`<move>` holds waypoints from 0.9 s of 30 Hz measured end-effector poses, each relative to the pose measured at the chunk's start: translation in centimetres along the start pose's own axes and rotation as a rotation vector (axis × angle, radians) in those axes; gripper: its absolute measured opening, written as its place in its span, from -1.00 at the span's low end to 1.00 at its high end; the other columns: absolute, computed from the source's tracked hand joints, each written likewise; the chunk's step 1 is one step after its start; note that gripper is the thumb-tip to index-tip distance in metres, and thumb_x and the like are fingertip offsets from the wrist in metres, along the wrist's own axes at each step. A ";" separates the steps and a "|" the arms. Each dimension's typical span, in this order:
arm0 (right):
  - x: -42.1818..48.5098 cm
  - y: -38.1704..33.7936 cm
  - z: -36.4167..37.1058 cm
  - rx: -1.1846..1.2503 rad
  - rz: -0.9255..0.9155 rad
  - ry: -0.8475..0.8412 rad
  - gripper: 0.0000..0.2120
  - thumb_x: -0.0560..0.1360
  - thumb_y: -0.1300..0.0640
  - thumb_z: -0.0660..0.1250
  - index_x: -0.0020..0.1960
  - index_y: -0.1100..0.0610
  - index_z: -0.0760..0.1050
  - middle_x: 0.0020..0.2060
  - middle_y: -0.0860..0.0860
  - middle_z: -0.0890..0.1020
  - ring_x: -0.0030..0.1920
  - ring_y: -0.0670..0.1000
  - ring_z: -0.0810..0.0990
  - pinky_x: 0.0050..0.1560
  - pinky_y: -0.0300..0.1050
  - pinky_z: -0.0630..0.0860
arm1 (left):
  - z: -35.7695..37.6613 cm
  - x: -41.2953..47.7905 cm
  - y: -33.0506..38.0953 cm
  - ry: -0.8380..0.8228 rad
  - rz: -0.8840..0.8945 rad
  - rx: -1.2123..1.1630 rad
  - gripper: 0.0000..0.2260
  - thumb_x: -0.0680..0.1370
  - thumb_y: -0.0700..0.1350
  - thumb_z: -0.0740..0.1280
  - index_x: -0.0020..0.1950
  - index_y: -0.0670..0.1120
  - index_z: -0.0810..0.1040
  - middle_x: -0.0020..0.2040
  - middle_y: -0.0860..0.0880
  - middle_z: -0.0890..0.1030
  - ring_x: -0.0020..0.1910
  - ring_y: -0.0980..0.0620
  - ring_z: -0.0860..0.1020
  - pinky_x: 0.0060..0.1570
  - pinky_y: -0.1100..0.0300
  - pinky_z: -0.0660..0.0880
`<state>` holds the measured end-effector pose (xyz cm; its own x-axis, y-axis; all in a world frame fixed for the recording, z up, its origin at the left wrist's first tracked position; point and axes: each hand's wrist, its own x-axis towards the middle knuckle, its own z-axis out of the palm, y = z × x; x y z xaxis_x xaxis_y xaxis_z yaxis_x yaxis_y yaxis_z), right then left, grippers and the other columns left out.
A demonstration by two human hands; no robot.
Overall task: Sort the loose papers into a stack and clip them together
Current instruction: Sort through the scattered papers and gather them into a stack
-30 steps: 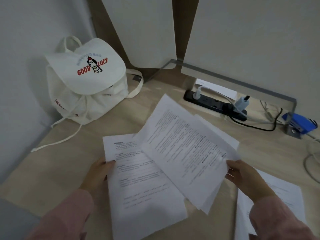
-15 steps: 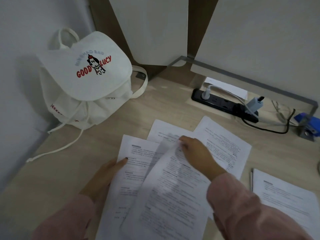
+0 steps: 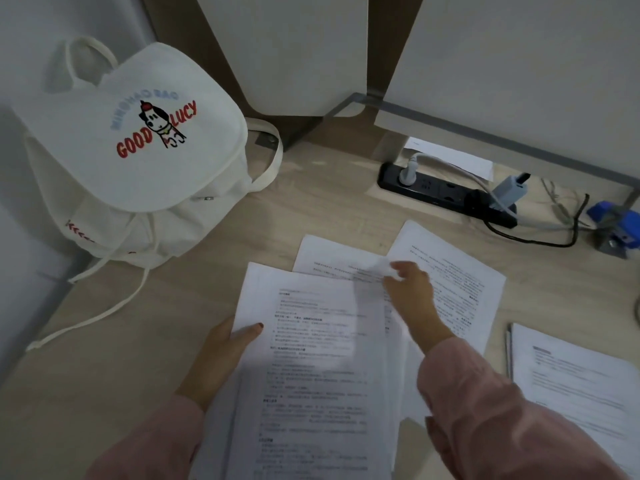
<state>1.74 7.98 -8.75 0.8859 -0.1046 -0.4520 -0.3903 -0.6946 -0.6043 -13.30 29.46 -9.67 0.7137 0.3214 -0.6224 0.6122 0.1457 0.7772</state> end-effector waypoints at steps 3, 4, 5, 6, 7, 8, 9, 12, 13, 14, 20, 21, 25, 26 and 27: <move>0.7 2.9 -2.3 0.179 0.263 0.022 -0.58 0.46 0.23 0.26 0.31 0.22 0.37 0.18 0.17 0.49 0.11 0.16 0.50 0.03 -0.04 0.49 | -0.6 0.2 0.3 0.048 -0.005 0.000 -0.84 0.55 -0.19 0.27 0.04 0.02 0.56 -0.10 0.10 0.64 -0.14 0.15 0.62 -0.24 0.31 0.48; 0.6 3.5 -2.6 0.216 0.296 -0.005 -0.58 0.46 0.25 0.25 0.32 0.25 0.36 0.11 0.16 0.50 0.05 0.14 0.51 -0.06 -0.09 0.46 | -0.7 0.3 0.2 0.057 -0.005 -0.002 -0.84 0.55 -0.19 0.26 0.06 0.00 0.56 -0.08 0.07 0.64 -0.11 0.10 0.61 -0.22 0.27 0.47; 0.5 4.0 -2.7 0.244 0.305 -0.029 -0.59 0.47 0.28 0.24 0.31 0.30 0.36 0.04 0.16 0.51 -0.01 0.14 0.51 -0.09 -0.10 0.42 | -0.7 0.4 0.2 0.066 -0.005 -0.006 -0.84 0.55 -0.20 0.26 0.07 -0.01 0.55 -0.06 0.05 0.64 -0.08 0.08 0.60 -0.20 0.25 0.46; 0.3 4.4 -2.6 0.273 0.293 -0.046 -0.63 0.47 0.32 0.23 0.27 0.38 0.38 -0.05 0.16 0.50 -0.08 0.13 0.50 -0.10 -0.10 0.40 | -0.7 0.4 0.1 0.070 -0.004 -0.007 -0.83 0.55 -0.19 0.26 0.09 -0.03 0.56 -0.05 0.04 0.64 -0.07 0.06 0.60 -0.18 0.23 0.46; 0.1 4.4 -2.6 0.310 0.274 -0.061 -0.68 0.47 0.35 0.22 0.19 0.46 0.39 -0.14 0.16 0.48 -0.17 0.12 0.46 -0.14 -0.10 0.38 | -0.6 0.5 0.0 0.073 -0.004 -0.004 -0.82 0.55 -0.18 0.27 0.12 -0.05 0.56 -0.03 0.01 0.65 -0.04 0.04 0.60 -0.15 0.21 0.47; -0.1 4.3 -2.5 0.341 0.254 -0.073 -0.75 0.47 0.37 0.22 0.09 0.50 0.42 -0.20 0.16 0.46 -0.25 0.09 0.42 -0.20 -0.14 0.37 | -0.4 0.5 -0.1 0.077 -0.004 -0.003 -0.80 0.55 -0.18 0.27 0.15 -0.07 0.55 0.00 -0.01 0.65 -0.02 0.03 0.60 -0.12 0.19 0.47; -0.2 4.1 -2.3 0.349 0.236 -0.083 -0.84 0.47 0.37 0.23 -0.03 0.46 0.49 -0.24 0.15 0.47 -0.31 0.06 0.41 -0.24 -0.18 0.35 | -0.3 0.6 -0.2 0.084 -0.004 -0.002 -0.79 0.54 -0.18 0.27 0.17 -0.08 0.55 0.02 -0.03 0.64 0.00 0.01 0.59 -0.07 0.15 0.47; -0.6 3.6 -1.8 0.290 0.182 -0.142 -0.88 0.48 0.29 0.28 -0.21 0.20 0.54 -0.23 0.13 0.58 -0.29 0.04 0.50 -0.28 -0.20 0.39 | 0.0 0.9 -0.4 0.083 -0.005 0.008 -0.76 0.54 -0.20 0.28 0.21 -0.13 0.54 0.05 -0.09 0.64 0.03 -0.05 0.59 0.05 0.10 0.46; -0.7 3.5 -1.7 0.240 0.148 -0.163 -0.90 0.48 0.26 0.28 -0.18 0.22 0.55 -0.20 0.15 0.60 -0.25 0.07 0.52 -0.26 -0.17 0.41 | 0.0 1.0 -0.4 0.080 -0.004 0.010 -0.75 0.54 -0.20 0.28 0.22 -0.14 0.54 0.06 -0.10 0.64 0.03 -0.06 0.59 0.07 0.08 0.46; -0.8 3.5 -1.7 0.167 0.107 -0.178 -0.89 0.49 0.23 0.28 -0.14 0.25 0.56 -0.17 0.17 0.62 -0.22 0.10 0.54 -0.22 -0.13 0.43 | 0.1 1.0 -0.4 0.080 0.005 0.011 -0.74 0.54 -0.21 0.29 0.23 -0.15 0.53 0.07 -0.11 0.64 0.04 -0.07 0.59 0.09 0.06 0.47; -1.2 2.9 -6.5 0.032 -0.062 0.090 -0.81 0.52 0.19 0.23 -0.01 0.28 0.55 -0.20 0.17 0.63 -0.19 0.12 0.60 -0.11 0.02 0.55 | 0.0 1.2 -1.2 0.120 -0.009 -0.068 -0.70 0.53 -0.14 0.30 0.27 -0.11 0.51 0.13 -0.10 0.62 0.10 -0.14 0.57 0.22 -0.13 0.44; -1.4 2.8 -7.7 0.095 -0.081 0.142 -0.81 0.53 0.20 0.21 -0.02 0.28 0.54 -0.27 0.14 0.60 -0.29 0.04 0.58 -0.24 -0.07 0.53 | 0.1 1.2 -1.3 0.133 -0.029 -0.096 -0.70 0.53 -0.14 0.30 0.26 -0.11 0.51 0.13 -0.11 0.62 0.10 -0.15 0.56 0.22 -0.14 0.43; -2.7 3.2 -12.3 0.448 -0.094 0.357 -0.88 0.54 0.26 0.17 -0.08 0.20 0.48 -0.44 0.08 0.44 -0.62 -0.19 0.40 -0.51 -0.31 0.37 | 1.1 1.4 -1.0 0.223 -0.057 -0.216 -0.73 0.55 -0.16 0.27 0.23 -0.20 0.50 0.13 -0.19 0.57 0.07 -0.13 0.52 0.12 0.01 0.41; -2.9 3.4 -13.1 0.538 -0.082 0.399 -0.89 0.53 0.27 0.17 -0.09 0.19 0.47 -0.42 0.09 0.45 -0.61 -0.18 0.40 -0.46 -0.24 0.40 | 1.4 1.5 -1.0 0.242 -0.053 -0.240 -0.70 0.56 -0.16 0.25 0.26 -0.23 0.47 0.15 -0.20 0.55 0.05 -0.11 0.49 0.09 0.02 0.39; -3.1 3.7 -13.8 0.622 -0.064 0.431 -0.90 0.52 0.28 0.18 -0.08 0.19 0.47 -0.39 0.09 0.47 -0.60 -0.16 0.43 -0.42 -0.18 0.45 | 1.6 1.5 -1.0 0.262 -0.054 -0.273 -0.68 0.57 -0.16 0.24 0.30 -0.24 0.45 0.15 -0.18 0.53 0.05 -0.09 0.47 0.08 0.03 0.37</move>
<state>0.98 -4.10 -0.54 0.8812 -0.4353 -0.1847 -0.2914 -0.1922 -0.9371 -12.28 28.27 -11.56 0.5499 0.5294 -0.6460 0.5086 0.4013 0.7618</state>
